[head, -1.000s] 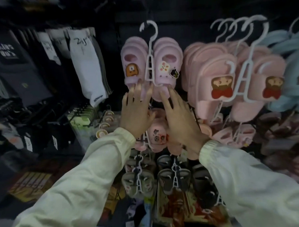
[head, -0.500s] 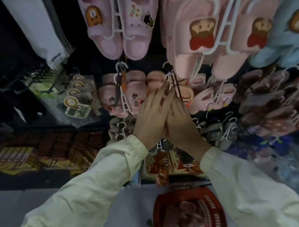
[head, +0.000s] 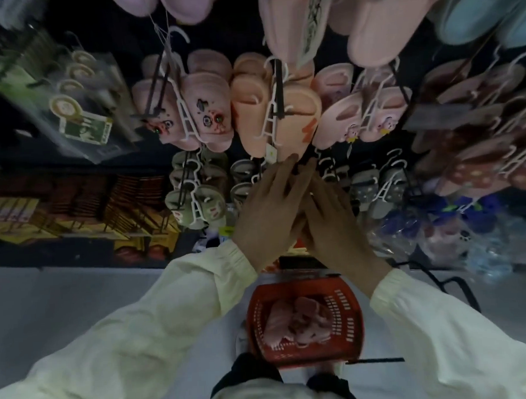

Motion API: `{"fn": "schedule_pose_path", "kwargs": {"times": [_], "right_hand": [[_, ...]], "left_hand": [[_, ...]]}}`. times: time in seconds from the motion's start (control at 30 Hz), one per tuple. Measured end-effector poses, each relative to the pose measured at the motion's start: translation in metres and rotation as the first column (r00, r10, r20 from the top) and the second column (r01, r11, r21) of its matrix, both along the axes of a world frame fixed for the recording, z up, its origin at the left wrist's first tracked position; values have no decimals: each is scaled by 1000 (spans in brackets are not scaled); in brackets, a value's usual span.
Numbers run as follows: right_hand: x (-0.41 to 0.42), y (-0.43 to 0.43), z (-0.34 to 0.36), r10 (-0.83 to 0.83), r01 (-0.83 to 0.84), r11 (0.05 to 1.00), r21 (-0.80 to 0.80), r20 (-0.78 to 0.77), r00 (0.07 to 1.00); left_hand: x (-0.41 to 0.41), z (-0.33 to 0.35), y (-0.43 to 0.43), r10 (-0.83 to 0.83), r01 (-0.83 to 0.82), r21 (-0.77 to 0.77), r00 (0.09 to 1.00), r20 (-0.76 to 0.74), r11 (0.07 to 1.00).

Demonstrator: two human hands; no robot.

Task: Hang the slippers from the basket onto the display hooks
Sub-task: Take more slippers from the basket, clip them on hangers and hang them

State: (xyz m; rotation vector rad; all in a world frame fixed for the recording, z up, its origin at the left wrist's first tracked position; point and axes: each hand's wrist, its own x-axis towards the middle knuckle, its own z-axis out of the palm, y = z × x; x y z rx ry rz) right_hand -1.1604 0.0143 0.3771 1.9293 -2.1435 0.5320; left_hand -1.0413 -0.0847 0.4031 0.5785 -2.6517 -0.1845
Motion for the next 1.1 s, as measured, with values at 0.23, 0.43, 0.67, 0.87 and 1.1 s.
{"fn": "schedule_pose_path", "kwargs": {"times": [0.23, 0.43, 0.67, 0.87, 1.1], "right_hand": [[-25, 47, -22, 37, -48, 988, 146, 76, 996], [-44, 95, -52, 74, -105, 977, 187, 162, 984], [-58, 138, -124, 121, -195, 918, 345, 225, 967], [-62, 176, -193, 77, -202, 828, 523, 250, 965], [-70, 216, -289, -89, -156, 709, 687, 307, 948]], "left_hand": [[-16, -23, 57, 125, -132, 109, 990, 70, 985], [-20, -55, 117, 263, -271, 130, 962, 75, 954], [-19, -120, 169, 385, -440, 273, 893, 232, 856], [-7, -180, 205, 412, -524, 358, 843, 346, 773], [12, -286, 231, 410, -610, 477, 787, 462, 633]]}}
